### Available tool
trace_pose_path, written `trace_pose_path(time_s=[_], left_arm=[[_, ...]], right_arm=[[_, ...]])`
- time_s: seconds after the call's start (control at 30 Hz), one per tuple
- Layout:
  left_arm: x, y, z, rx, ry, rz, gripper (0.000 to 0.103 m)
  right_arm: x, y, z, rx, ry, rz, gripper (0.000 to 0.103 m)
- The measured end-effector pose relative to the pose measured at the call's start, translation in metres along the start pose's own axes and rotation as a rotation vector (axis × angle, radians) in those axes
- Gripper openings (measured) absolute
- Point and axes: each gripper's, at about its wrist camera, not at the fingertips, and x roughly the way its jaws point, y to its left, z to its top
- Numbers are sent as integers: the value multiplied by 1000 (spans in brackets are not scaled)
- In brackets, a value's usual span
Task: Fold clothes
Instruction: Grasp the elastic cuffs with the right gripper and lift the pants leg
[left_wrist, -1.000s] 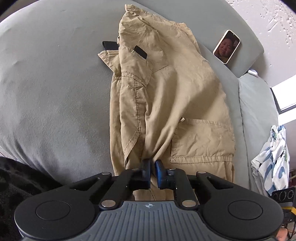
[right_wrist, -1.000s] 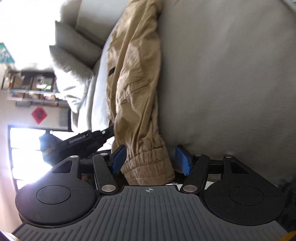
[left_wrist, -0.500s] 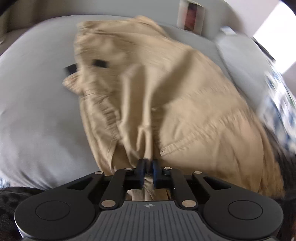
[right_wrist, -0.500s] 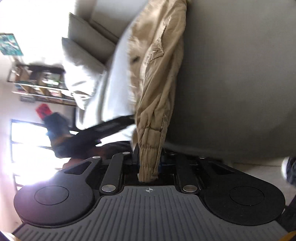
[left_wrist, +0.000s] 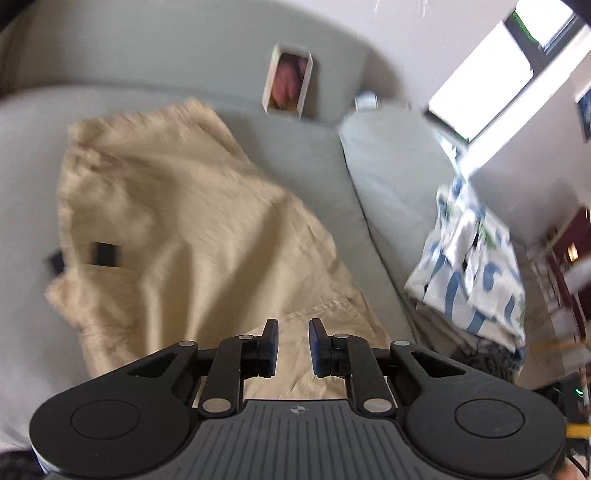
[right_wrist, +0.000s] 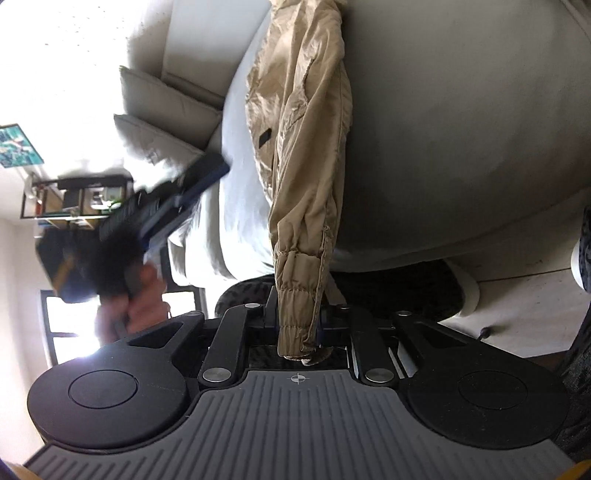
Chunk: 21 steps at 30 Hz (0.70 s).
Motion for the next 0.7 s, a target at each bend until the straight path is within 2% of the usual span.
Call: trace_pose_path(time_s=[0.1, 0.2, 0.3, 0.37, 0.4, 0.43, 0.47, 0.53, 0.6, 0.67, 0.7], left_arm=[[24, -4, -6, 43, 134, -1, 14], [56, -5, -13, 50, 244, 56, 14], [53, -7, -11, 72, 251, 61, 14], [32, -2, -10, 59, 229, 49, 15], [18, 1, -10, 54, 204, 38, 21], [1, 7, -11, 51, 167, 18, 32], [-13, 14, -13, 45, 139, 5, 34], [-39, 27, -17, 34, 89, -15, 35], [-39, 39, -19, 34, 81, 6, 33], [-23, 45, -19, 44, 111, 55, 27], [-11, 50, -21, 41, 155, 77, 18]], right_arm=[[-3, 0, -2, 12, -7, 4, 16], [-10, 1, 0, 19, -19, 2, 16], [-7, 2, 5, 27, -15, 7, 16], [-1, 6, 9, 36, -3, 28, 16], [-2, 7, 11, 35, 1, 37, 16], [-3, 8, 12, 34, 2, 44, 16], [-2, 12, 13, 33, 5, 50, 16], [1, 18, 15, 37, 9, 62, 16], [7, 24, 18, 43, 17, 69, 16], [17, 30, 20, 46, 21, 64, 16], [18, 32, 20, 46, 21, 62, 16]])
